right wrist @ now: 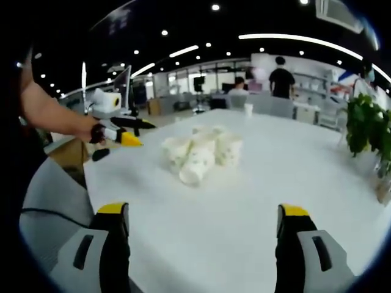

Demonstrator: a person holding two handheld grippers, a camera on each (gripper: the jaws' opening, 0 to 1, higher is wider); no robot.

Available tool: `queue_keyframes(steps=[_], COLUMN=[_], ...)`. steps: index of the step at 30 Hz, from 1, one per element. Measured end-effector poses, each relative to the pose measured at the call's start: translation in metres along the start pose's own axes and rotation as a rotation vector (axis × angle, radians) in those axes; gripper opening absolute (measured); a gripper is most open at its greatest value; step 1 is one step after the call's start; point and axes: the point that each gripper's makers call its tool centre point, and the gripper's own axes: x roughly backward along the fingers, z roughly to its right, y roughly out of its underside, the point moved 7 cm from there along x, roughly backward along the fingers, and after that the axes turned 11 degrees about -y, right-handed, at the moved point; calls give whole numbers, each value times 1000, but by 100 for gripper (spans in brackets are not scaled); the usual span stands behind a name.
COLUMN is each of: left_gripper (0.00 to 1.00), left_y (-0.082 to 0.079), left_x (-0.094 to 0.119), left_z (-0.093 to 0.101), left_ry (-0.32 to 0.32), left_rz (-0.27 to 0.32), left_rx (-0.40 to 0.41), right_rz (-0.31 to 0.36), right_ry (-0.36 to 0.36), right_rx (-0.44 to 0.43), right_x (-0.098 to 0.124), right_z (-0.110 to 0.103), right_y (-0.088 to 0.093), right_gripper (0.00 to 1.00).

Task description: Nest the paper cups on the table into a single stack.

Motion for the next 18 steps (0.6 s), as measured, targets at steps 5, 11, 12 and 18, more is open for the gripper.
queue_keyframes(steps=[5, 11, 12, 18], left_gripper=[84, 80, 79, 76], left_y=[1, -1, 0, 1], left_x=[-15, -32, -34, -47], left_z=[0, 0, 0, -1], left_ry=[18, 36, 39, 35], left_rz=[-16, -26, -29, -25], left_rx=[-44, -63, -66, -80], right_rz=[21, 42, 50, 57], right_ry=[3, 11, 15, 19], right_rx=[19, 40, 35, 24], right_x=[-5, -9, -9, -12], right_z=[2, 12, 14, 17], right_y=[-8, -18, -20, -19], right_gripper=[100, 100, 100, 100])
